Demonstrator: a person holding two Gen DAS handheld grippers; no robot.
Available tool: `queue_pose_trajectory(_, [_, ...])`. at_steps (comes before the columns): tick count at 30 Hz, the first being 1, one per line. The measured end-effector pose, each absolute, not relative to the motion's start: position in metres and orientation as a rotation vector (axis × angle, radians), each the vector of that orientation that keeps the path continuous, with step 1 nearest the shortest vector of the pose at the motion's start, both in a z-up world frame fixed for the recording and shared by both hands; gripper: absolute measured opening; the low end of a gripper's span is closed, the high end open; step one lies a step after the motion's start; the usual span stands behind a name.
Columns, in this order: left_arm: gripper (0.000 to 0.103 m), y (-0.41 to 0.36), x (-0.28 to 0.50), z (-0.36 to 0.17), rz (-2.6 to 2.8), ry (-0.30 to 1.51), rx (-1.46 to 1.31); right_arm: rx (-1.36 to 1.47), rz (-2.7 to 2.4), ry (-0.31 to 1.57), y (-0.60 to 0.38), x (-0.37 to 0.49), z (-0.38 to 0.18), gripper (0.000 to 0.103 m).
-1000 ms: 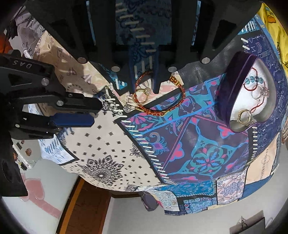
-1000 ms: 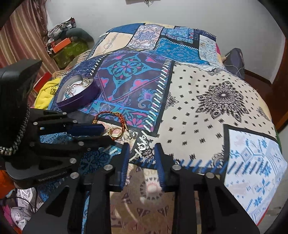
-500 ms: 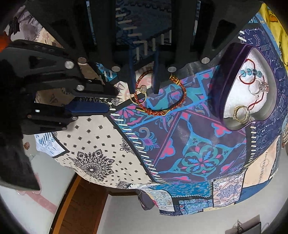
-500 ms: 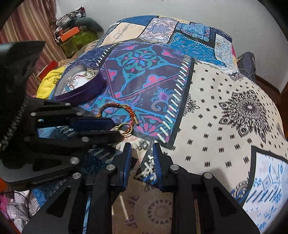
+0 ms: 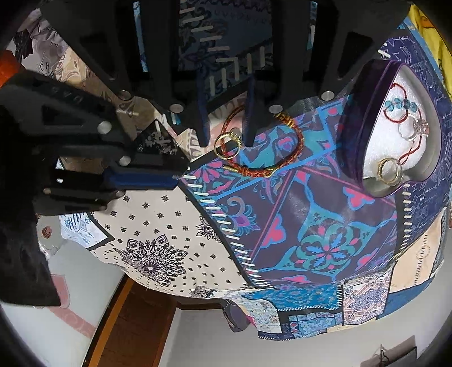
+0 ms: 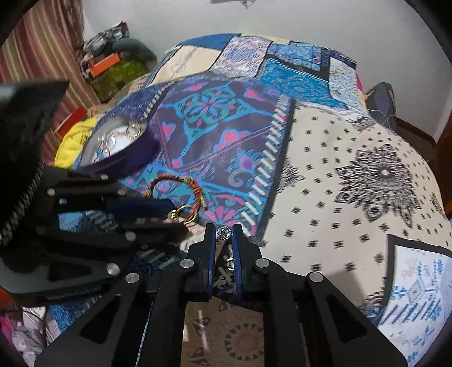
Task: Organize jewelry
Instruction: 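Close the left gripper on the gold ring, then lift the gold ring with the left gripper and carry it over the heart tin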
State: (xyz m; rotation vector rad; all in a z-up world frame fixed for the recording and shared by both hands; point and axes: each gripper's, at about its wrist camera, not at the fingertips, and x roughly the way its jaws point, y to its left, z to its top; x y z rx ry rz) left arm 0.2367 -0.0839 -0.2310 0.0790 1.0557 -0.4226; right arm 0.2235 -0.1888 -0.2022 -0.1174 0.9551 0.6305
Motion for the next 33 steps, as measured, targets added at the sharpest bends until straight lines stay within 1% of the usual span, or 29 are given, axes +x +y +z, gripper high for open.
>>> queue_pose_trajectory(7, [0.026,-0.084,0.244,-0.235,-0.401,1.056,0.048,-0.089,0.606,0.945,-0.198,0.224,-0.197,0.009])
queue_pose_trajectory(8, [0.025,-0.084,0.244,-0.235,-0.400,1.054,0.049,-0.088,0.606,0.945,-0.199,0.223,-0.196,0.009])
queue_pose_trajectory(9, [0.020,-0.084,0.244,-0.235,-0.395,1.052,0.052,-0.088,0.606,0.945,-0.199,0.223,-0.196,0.009])
queue_pose_trajectory(10, [0.019,-0.084,0.244,-0.235,-0.392,1.051,0.054,-0.089,0.605,0.944,-0.199,0.222,-0.196,0.009])
queue_pose_trajectory(15, [0.019,-0.081,0.238,-0.227,-0.397,1.025,0.043,-0.086,0.605,0.933,-0.200,0.221,-0.192,0.009])
queue_pose_trajectory(24, [0.019,-0.066,0.223,-0.196,-0.363,0.926,0.029,-0.091,0.566,0.911,-0.215,0.225,-0.179,0.010])
queue_pose_trajectory(27, [0.019,-0.059,0.220,-0.190,-0.347,0.907,0.028,-0.098,0.573,0.934,-0.215,0.227,-0.183,0.014])
queue_pose_trajectory(33, [0.019,-0.050,0.219,-0.193,-0.334,0.909,0.007,-0.165,0.593,0.981,-0.192,0.231,-0.202,0.014])
